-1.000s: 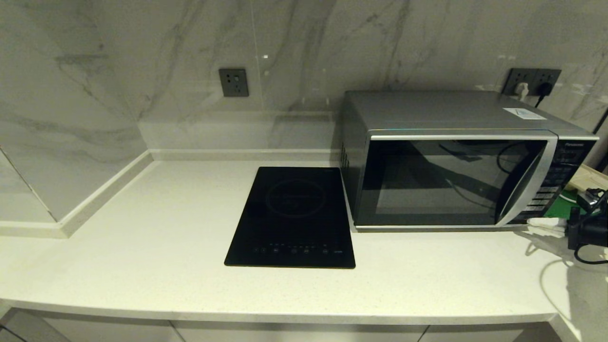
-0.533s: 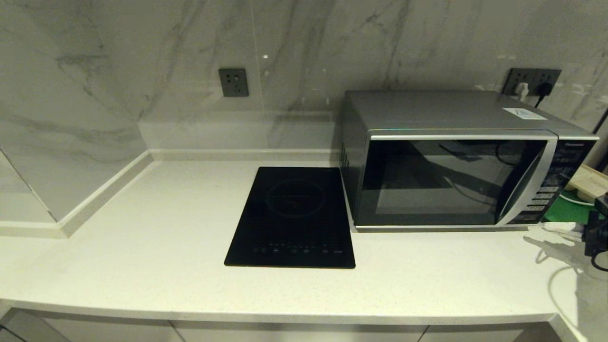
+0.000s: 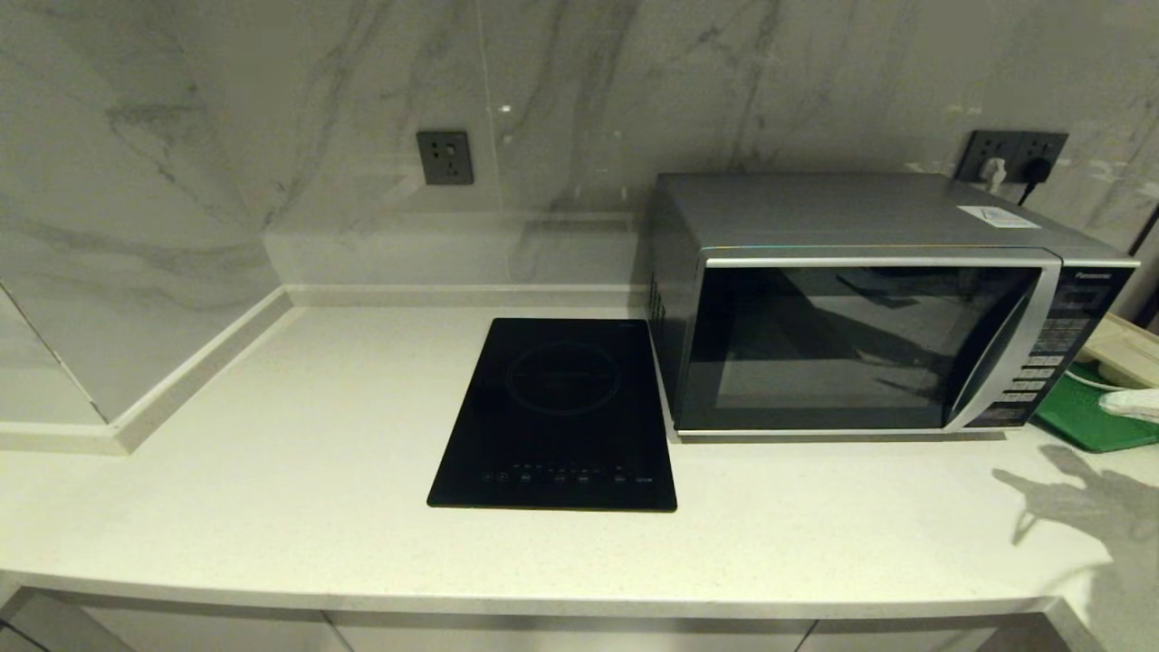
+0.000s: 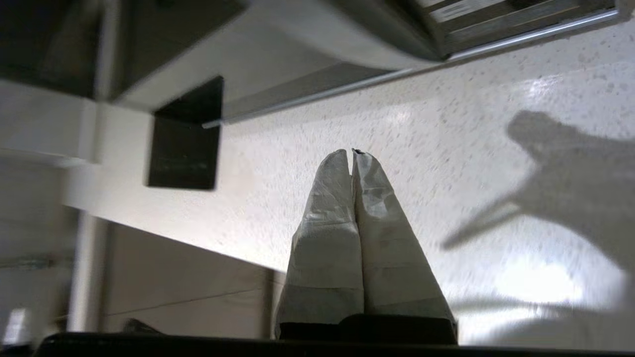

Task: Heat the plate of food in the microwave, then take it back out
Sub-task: Open the microwave oven

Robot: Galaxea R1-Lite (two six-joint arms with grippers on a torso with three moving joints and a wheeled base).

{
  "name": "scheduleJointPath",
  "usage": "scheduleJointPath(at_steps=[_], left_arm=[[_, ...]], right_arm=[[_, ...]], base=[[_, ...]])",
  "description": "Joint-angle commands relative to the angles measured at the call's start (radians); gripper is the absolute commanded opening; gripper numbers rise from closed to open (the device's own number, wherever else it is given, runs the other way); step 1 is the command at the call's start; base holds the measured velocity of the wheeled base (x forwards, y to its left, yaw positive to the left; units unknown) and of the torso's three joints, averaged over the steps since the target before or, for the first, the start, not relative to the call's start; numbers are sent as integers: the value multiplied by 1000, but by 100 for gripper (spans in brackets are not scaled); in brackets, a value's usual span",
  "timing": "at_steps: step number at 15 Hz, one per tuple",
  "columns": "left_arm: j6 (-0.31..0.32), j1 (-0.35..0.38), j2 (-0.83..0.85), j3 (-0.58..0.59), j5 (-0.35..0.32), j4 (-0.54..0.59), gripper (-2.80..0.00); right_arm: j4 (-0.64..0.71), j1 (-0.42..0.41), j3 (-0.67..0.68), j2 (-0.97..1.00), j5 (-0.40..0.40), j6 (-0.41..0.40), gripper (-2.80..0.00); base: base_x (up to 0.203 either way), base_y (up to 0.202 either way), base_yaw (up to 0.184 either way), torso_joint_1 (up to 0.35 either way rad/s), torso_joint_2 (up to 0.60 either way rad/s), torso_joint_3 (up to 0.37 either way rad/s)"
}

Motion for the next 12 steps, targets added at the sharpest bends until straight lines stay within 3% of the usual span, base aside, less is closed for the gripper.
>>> scheduleJointPath(at_steps=[1, 2, 4, 6, 8, 12], left_arm=[[-1, 0, 0, 0, 0, -1, -280], [-1, 0, 0, 0, 0, -1, -280], [-1, 0, 0, 0, 0, -1, -280], [-1, 0, 0, 0, 0, -1, -280], [-1, 0, 0, 0, 0, -1, -280], [-1, 0, 0, 0, 0, -1, -280]], right_arm=[[11, 79, 74, -259, -133, 1, -280], [15, 127, 96, -332, -176, 8, -280], [26, 296, 112, -438, -352, 59, -280], [30, 483, 109, -529, -542, 153, -280], [33, 615, 100, -678, -662, 243, -280], [185, 678, 81, -983, -775, 296, -280]], base=[[0, 0, 0, 0, 0, 0], [0, 0, 0, 0, 0, 0], [0, 0, 0, 0, 0, 0], [0, 0, 0, 0, 0, 0], [0, 0, 0, 0, 0, 0], [0, 0, 0, 0, 0, 0]])
